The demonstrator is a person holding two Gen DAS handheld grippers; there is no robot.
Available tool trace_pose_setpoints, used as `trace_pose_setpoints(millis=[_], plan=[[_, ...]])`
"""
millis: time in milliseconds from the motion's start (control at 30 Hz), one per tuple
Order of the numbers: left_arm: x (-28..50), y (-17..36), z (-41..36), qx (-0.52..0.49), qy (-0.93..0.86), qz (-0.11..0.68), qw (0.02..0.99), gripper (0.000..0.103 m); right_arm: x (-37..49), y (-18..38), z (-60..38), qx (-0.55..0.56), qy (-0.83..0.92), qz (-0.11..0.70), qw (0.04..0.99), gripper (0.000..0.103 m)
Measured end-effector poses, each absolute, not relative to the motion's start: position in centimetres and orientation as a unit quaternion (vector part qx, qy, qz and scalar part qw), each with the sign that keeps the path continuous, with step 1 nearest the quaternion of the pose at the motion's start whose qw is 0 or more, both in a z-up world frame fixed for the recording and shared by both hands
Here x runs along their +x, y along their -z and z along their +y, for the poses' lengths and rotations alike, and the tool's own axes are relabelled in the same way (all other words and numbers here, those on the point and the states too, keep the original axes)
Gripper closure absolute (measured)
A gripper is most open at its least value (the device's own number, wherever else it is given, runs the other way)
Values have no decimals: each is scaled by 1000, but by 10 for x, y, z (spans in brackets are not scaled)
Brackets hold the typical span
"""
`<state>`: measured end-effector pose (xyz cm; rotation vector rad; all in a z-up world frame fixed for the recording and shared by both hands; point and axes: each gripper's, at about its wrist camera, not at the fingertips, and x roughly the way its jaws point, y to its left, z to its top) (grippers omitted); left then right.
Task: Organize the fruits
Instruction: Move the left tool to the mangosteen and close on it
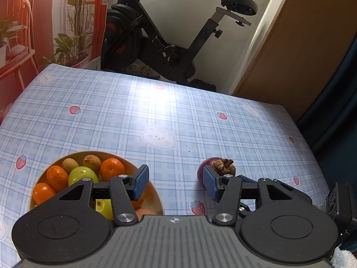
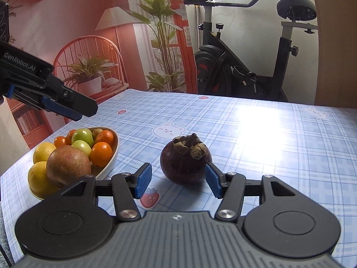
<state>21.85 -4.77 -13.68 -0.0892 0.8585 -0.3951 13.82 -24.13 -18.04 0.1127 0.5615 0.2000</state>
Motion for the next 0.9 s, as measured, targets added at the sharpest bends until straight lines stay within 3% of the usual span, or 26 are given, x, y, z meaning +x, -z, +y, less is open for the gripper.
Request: trace_pose_setpoints(millis=[67,333,900], plan=[[225,141,-57,-51,194,414,888,40,139,183,-244,52,-89,274,956,46],[245,153,-90,-55,225,419,878,38,144,189,-248,49,-99,264,958,41],[270,190,-125,-56,258,471,842,37,168,196,-262,94,-125,302,940,40]])
